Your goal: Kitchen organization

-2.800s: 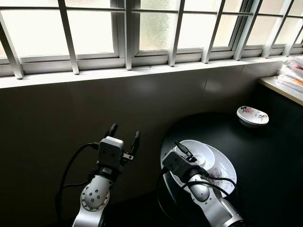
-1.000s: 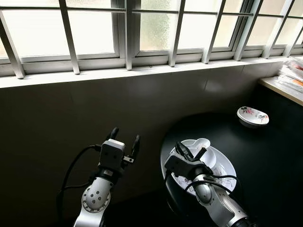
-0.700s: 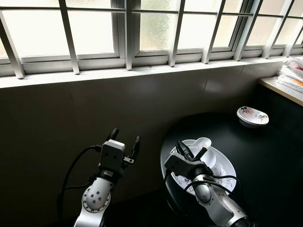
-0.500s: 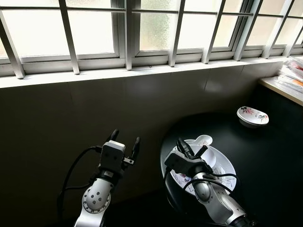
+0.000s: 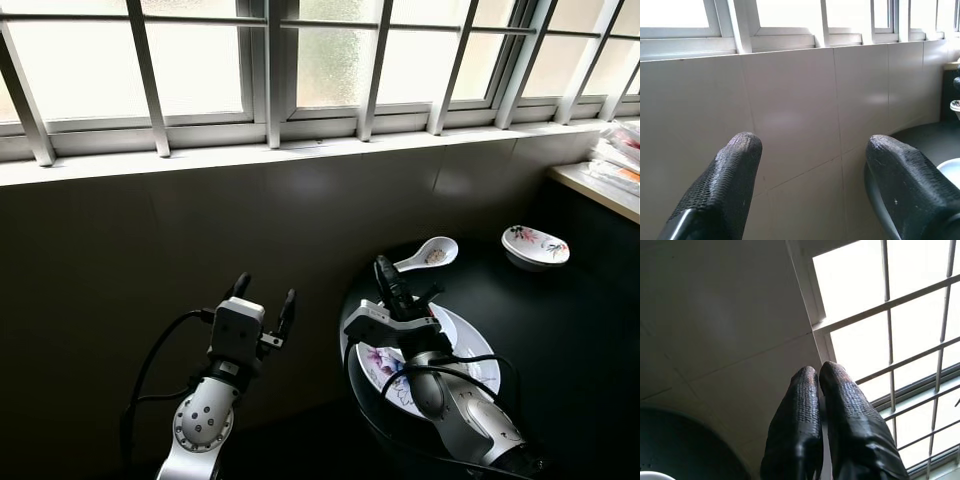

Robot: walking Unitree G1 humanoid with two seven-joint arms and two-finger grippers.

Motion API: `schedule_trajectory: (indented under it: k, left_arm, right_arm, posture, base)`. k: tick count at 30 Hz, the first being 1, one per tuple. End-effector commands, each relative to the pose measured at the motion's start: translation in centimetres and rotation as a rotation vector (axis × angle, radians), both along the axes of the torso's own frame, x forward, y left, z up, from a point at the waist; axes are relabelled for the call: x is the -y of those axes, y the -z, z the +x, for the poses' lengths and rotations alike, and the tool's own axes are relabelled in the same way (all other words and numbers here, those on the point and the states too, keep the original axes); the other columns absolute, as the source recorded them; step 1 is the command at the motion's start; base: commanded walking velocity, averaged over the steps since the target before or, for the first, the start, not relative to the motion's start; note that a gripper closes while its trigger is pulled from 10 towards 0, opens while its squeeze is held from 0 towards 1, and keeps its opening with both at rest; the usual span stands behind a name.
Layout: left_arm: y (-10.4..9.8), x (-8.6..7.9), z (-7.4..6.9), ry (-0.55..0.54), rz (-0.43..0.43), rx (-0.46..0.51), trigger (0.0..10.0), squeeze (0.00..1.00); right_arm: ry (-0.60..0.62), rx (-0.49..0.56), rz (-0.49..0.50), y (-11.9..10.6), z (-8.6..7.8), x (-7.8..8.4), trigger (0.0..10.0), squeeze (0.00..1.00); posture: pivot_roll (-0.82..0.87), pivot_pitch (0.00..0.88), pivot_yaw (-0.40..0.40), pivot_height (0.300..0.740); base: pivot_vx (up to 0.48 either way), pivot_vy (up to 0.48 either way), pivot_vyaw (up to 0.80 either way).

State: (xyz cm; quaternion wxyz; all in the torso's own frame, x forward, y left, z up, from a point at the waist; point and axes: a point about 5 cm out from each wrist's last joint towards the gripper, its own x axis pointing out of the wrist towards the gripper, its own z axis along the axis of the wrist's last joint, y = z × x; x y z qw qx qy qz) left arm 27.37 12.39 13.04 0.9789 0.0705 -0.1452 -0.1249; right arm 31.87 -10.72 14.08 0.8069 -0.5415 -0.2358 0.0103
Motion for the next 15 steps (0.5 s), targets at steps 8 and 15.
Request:
schedule_trajectory:
  k: [8,15]
  left_arm:
    - [0.3,0.3,0.0,0.011,0.011,-0.007,10.0,0.0]
    - [0.2,0.3,0.0,0.01,0.004,-0.006,10.0,0.0]
  right_arm:
    - [-0.011,0.102,0.035,-1.4,-0.1,0.1,10.0,0.0]
    - [-0.051,0.148,0.127,-2.3,-0.5,-0.3,10.0,0.0]
  posture:
    - [0.05,0.0,-0.059,0.74]
    - [0.05,0.0,-0.059,0.74]
  base:
    - [0.0,0.0,0.0]
    - [0.0,0.0,0.0]
